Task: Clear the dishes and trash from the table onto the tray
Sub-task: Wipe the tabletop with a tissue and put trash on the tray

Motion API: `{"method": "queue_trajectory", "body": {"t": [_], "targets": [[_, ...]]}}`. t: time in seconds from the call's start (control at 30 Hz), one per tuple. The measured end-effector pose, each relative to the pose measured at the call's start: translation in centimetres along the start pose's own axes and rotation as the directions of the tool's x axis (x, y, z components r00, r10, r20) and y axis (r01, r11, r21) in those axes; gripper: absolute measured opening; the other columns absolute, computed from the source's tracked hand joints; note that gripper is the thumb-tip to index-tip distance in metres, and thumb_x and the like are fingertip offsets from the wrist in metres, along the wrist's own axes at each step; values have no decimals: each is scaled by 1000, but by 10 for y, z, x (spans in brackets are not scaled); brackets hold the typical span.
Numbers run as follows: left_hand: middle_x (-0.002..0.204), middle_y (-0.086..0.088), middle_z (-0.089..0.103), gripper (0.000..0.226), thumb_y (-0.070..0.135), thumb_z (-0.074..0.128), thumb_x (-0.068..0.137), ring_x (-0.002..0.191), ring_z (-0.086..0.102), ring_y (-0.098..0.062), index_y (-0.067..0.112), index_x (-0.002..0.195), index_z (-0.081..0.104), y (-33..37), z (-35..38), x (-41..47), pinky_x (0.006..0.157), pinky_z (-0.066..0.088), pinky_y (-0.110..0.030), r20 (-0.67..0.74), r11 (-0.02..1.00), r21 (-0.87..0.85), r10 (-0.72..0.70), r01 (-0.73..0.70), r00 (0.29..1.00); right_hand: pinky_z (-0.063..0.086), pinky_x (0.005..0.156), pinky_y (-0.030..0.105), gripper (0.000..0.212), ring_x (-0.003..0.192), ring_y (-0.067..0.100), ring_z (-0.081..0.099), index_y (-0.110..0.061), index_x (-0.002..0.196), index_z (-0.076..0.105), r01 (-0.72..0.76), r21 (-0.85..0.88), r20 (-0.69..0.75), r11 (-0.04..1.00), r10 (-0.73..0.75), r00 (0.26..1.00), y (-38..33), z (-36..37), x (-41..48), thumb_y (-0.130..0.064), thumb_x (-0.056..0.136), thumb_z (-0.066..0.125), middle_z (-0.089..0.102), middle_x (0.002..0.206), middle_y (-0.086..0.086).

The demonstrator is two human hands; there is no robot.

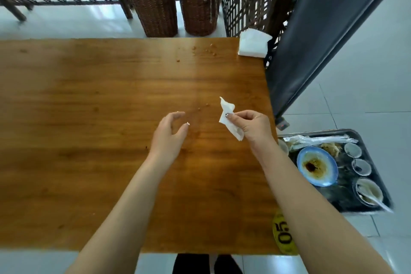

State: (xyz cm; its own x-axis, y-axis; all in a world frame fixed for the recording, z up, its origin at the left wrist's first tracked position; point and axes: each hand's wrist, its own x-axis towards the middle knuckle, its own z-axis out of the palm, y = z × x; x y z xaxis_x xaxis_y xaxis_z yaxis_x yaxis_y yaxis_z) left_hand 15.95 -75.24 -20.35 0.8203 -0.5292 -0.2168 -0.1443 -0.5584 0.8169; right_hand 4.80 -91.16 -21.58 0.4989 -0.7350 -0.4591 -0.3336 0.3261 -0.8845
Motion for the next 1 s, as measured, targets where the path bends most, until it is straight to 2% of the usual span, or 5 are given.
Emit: {"method": "queue_trajectory", "body": {"t": [0.37, 0.53, 0.7, 0.9, 1.0], "targets": [[133, 0, 52, 31, 17, 55, 96, 124, 47, -17, 16, 127, 55, -68, -31, -112, 98, 36, -24, -68, 996, 70, -52, 57, 996, 52, 68, 24, 14, 80, 10, 60, -13, 83, 70, 28, -100, -10, 995, -29, 1000, 45, -2, -83, -24, 80, 76, 66, 87, -2], [136, 0, 50, 30, 16, 55, 96, 127, 44, -19, 16, 126, 55, -103, -42, -150, 105, 38, -33, -73, 993, 61, -96, 101, 993, 46, 64, 21, 11, 78, 8, 58, -19, 80, 67, 77, -141, -109, 987, -93, 990, 65, 5, -121, -28, 84, 72, 64, 84, -5], [136, -1, 51, 29, 10, 53, 96, 132, 41, -15, 12, 125, 55, -133, -47, -195, 102, 29, -20, -33, 994, 98, -36, 39, 999, 47, 61, 21, 15, 71, 6, 56, -22, 75, 63, 49, -198, -239, 979, -97, 966, 89, 3, -155, -30, 85, 70, 63, 78, -8], [147, 0, 42, 33, 11, 49, 97, 140, 30, -13, 12, 131, 52, -165, -41, -224, 109, 24, -22, 39, 990, 136, -30, 24, 999, 47, 63, 27, 18, 73, 12, 57, -16, 75, 65, 68, -339, -214, 938, -148, 966, 127, 1, -179, -28, 86, 70, 64, 77, -5], [150, 3, 37, 37, 11, 46, 99, 143, 23, -9, 12, 136, 49, -173, -32, -230, 106, 15, -12, 90, 980, 189, 40, -57, 995, 49, 67, 32, 18, 79, 15, 59, -13, 79, 66, 72, -401, -228, 913, -175, 958, 146, 1, -179, -29, 87, 69, 65, 82, -1]]}}
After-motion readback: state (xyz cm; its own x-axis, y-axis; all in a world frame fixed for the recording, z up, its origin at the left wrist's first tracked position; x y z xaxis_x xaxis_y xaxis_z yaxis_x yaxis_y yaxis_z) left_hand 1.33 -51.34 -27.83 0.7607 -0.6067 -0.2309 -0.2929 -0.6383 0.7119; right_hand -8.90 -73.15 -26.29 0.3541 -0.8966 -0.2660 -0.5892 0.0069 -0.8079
